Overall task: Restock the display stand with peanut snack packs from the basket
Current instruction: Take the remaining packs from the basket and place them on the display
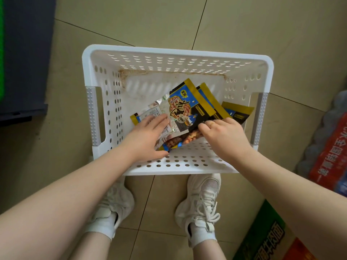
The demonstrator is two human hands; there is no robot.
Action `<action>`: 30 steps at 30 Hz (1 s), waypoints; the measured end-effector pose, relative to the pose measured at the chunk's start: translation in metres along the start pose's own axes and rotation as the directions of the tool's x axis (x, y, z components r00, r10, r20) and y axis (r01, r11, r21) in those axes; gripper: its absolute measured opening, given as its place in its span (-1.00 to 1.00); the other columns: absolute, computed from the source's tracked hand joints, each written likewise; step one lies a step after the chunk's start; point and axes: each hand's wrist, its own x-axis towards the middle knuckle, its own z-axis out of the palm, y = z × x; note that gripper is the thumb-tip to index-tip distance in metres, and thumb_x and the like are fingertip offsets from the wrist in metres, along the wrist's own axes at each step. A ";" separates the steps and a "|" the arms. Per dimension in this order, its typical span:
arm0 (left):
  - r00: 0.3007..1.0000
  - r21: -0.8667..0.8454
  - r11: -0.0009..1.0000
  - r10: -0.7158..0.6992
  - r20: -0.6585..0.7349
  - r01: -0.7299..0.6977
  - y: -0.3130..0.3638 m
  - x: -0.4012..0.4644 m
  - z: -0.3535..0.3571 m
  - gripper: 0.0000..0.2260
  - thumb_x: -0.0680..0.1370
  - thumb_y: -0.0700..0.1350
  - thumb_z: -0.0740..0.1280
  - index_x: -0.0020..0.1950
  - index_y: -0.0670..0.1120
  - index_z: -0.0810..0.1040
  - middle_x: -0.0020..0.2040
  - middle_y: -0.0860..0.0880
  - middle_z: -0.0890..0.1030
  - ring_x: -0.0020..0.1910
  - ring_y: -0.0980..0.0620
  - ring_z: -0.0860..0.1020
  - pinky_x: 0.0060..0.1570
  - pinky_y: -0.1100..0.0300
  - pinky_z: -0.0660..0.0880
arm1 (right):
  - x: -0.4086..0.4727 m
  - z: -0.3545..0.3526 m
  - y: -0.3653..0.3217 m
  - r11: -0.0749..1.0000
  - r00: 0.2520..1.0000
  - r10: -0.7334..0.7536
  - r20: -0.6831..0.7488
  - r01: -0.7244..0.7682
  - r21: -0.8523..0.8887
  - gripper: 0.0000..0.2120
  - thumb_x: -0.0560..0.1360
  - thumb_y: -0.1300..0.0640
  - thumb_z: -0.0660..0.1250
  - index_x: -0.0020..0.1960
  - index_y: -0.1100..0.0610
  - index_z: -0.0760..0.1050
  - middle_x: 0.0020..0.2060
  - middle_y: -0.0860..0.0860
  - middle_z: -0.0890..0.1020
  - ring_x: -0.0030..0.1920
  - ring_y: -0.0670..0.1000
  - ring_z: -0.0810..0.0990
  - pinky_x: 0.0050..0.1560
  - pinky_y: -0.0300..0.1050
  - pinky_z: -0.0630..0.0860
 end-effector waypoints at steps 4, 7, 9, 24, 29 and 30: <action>0.998 -0.056 0.996 -0.067 0.009 0.067 0.007 -0.001 0.003 -0.10 0.38 0.15 0.36 0.53 0.01 -0.14 0.56 0.01 -0.12 0.52 -0.16 -0.11 0.49 -0.09 0.06 | -0.004 0.000 0.001 0.999 0.999 0.005 -0.032 -0.006 -0.035 -0.75 0.38 0.30 0.15 -0.12 0.12 0.58 -0.32 -0.02 0.68 -0.32 0.05 0.65 -0.30 -0.19 0.44; 0.995 -0.077 0.992 -0.094 0.023 0.095 0.019 0.002 0.003 -0.05 0.37 0.15 0.38 0.52 0.01 -0.19 0.56 -0.02 -0.16 0.52 -0.19 -0.14 0.48 -0.12 0.04 | -0.008 -0.008 0.004 0.996 0.995 0.090 -0.048 -0.090 0.017 -0.89 0.42 0.23 0.32 -0.09 0.11 0.58 -0.29 -0.01 0.69 -0.30 0.06 0.65 -0.30 -0.17 0.46; 0.993 -0.051 0.992 -0.119 -0.008 0.119 0.023 0.006 0.005 -0.10 0.42 0.11 0.38 0.52 0.01 -0.18 0.56 -0.03 -0.12 0.52 -0.19 -0.09 0.47 -0.09 0.06 | -0.009 -0.014 0.010 0.994 0.993 0.107 -0.048 -0.105 0.035 -0.92 0.45 0.16 0.31 -0.09 0.10 0.57 -0.29 -0.01 0.69 -0.31 0.07 0.65 -0.30 -0.15 0.45; 0.982 0.007 0.983 -0.180 -0.062 0.181 -0.004 -0.027 -0.097 -0.83 0.53 -0.28 0.18 0.00 -0.13 0.54 -0.21 -0.17 0.59 -0.27 -0.16 0.56 -0.28 0.03 0.56 | -0.005 -0.090 0.009 0.984 0.991 0.124 -0.042 -0.117 0.136 -0.80 0.48 0.09 0.24 -0.13 0.17 0.59 -0.29 0.08 0.66 -0.34 0.18 0.61 -0.43 -0.07 0.50; 0.948 -0.141 0.951 -0.293 -0.124 0.275 0.026 -0.109 -0.162 -0.86 0.54 -0.14 0.25 0.01 -0.08 0.59 -0.04 -0.16 0.64 -0.09 -0.17 0.59 -0.20 0.11 0.47 | -0.008 -0.202 -0.008 0.942 0.929 0.277 0.245 -0.313 0.123 -0.85 0.56 0.09 0.22 0.00 0.16 0.48 -0.14 0.14 0.63 -0.12 0.20 0.61 -0.31 -0.12 0.31; 0.934 -0.183 0.938 -0.323 -0.150 0.295 0.037 -0.128 -0.177 -0.86 0.54 -0.10 0.27 0.03 -0.06 0.59 -0.03 -0.17 0.65 -0.07 -0.19 0.59 -0.19 0.10 0.47 | -0.013 -0.229 -0.011 0.929 0.910 0.302 0.283 -0.347 0.126 -0.82 0.58 0.07 0.16 0.04 0.15 0.47 -0.08 0.14 0.62 -0.05 0.20 0.60 -0.27 -0.11 0.31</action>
